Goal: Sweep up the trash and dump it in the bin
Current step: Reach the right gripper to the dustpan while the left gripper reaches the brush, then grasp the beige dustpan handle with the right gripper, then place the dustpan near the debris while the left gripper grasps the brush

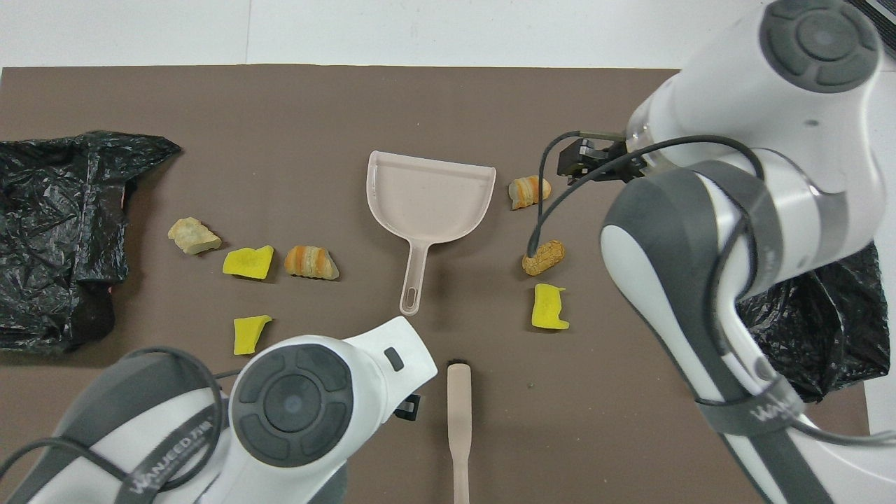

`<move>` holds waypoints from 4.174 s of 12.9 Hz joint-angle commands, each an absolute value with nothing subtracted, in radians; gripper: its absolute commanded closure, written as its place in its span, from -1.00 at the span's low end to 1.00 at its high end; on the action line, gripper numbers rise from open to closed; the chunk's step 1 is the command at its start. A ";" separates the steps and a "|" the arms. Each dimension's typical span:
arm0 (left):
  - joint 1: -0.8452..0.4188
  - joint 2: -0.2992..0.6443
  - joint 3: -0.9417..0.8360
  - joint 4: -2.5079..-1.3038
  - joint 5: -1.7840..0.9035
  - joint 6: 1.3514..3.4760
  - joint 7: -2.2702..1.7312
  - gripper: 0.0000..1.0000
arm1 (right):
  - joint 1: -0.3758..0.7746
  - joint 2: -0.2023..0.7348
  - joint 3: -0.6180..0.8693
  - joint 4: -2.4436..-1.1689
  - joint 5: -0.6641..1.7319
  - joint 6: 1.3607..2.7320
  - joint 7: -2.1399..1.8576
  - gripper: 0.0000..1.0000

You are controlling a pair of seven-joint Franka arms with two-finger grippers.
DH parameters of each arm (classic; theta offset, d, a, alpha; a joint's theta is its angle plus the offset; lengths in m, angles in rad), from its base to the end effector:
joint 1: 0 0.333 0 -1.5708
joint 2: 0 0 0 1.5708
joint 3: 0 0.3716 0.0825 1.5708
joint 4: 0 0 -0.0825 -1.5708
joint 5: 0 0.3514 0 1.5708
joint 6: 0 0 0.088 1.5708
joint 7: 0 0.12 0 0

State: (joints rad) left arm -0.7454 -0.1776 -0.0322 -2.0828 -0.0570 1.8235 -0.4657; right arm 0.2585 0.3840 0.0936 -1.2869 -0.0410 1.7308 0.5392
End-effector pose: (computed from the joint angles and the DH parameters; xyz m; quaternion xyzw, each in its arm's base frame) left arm 0.3180 -0.3220 0.5492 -0.9880 0.1466 0.0474 0.0039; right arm 0.6332 0.2140 0.5799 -0.9950 0.0946 -0.0290 0.0106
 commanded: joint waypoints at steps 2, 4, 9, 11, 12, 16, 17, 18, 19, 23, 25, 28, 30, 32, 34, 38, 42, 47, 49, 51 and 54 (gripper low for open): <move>-0.882 -0.132 -0.014 -2.190 -0.081 1.975 -0.587 -1.00 | 0.348 0.596 0.084 -1.053 -0.063 1.720 0.629 -1.00; -0.931 -0.121 -0.014 -2.252 -0.100 2.077 -0.617 -1.00 | 0.374 0.630 0.090 -1.035 -0.063 1.732 0.656 -1.00; -1.090 -0.086 -0.014 -2.352 -0.161 2.245 -0.673 -1.00 | 0.494 0.681 0.097 -1.038 -0.051 1.772 0.784 -1.00; -1.144 -0.005 -0.014 -2.346 -0.161 2.291 -0.731 -1.00 | 0.509 0.678 0.110 -1.046 -0.037 1.750 0.785 -1.00; -1.156 0.029 -0.012 -2.345 -0.161 2.315 -0.750 -1.00 | 0.511 0.669 0.115 -1.055 -0.002 1.750 0.785 -1.00; -1.143 0.009 -0.011 -2.324 -0.161 2.260 -0.753 -1.00 | 0.515 0.664 0.115 -1.155 0.083 1.778 0.782 -1.00; -1.141 0.006 -0.009 -2.316 -0.161 2.235 -0.752 -1.00 | 0.518 0.646 0.115 -1.198 0.087 1.782 0.767 -1.00; -1.141 -0.004 -0.005 -2.309 -0.161 2.212 -0.752 -1.00 | 0.523 0.618 0.115 -1.247 0.087 1.779 0.750 -1.00; -1.141 -0.015 -0.005 -2.307 -0.161 2.195 -0.752 -0.92 | 0.522 0.592 0.117 -1.302 0.087 1.785 0.733 -1.00; -1.141 -0.023 -0.005 -2.309 -0.161 2.178 -0.753 0.38 | 0.528 0.535 0.127 -1.436 0.092 1.850 0.716 -0.97; -1.138 -0.023 -0.002 -2.309 -0.161 2.151 -0.753 1.00 | 0.528 0.503 0.130 -1.512 0.095 1.917 0.704 -0.87; -1.100 -0.026 -0.002 -2.309 -0.161 2.112 -0.753 1.00 | 0.528 0.479 0.133 -1.589 0.138 2.008 0.706 -0.82; -1.066 -0.061 -0.002 -2.309 -0.161 2.068 -0.747 1.00 | 0.538 0.485 0.133 -1.588 0.138 2.016 0.713 -0.73; -1.034 -0.092 -0.002 -2.309 -0.152 1.992 -0.739 1.00 | 0.540 0.488 0.133 -1.582 0.138 2.022 0.721 -0.21; -1.037 -0.116 -0.002 -2.332 -0.114 1.953 -0.739 1.00 | 0.540 0.489 0.133 -1.578 0.138 2.026 0.742 0.71; -1.035 -0.161 -0.002 -2.380 -0.025 1.890 -0.739 1.00 | 0.538 0.491 0.132 -1.565 0.115 2.008 0.735 1.00; -1.045 -0.221 -0.003 -2.442 0.009 1.897 -0.738 1.00 | 0.523 0.448 0.132 -1.560 0.109 1.990 0.582 1.00; -0.961 -0.304 -0.002 -2.502 0.025 1.885 -0.612 1.00 | 0.418 0.387 0.132 -1.557 0.113 1.907 0.136 1.00; -0.843 -0.340 -0.002 -2.499 0.025 1.870 -0.511 1.00 | 0.394 0.385 0.129 -1.537 0.107 1.817 -0.041 1.00; -0.722 -0.367 -0.002 -2.488 0.025 1.850 -0.407 1.00 | 0.371 0.387 0.129 -1.529 0.046 1.789 -0.256 1.00; -0.541 -0.342 -0.002 -2.422 0.025 1.838 -0.254 1.00 | 0.362 0.384 0.127 -1.531 0.003 1.741 -0.466 1.00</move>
State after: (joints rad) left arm -0.6344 -0.3385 0.0098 -2.4549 0.0162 1.8666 -0.3257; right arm 0.3704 0.3940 0.1198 -1.5373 0.0374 1.7790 -0.3422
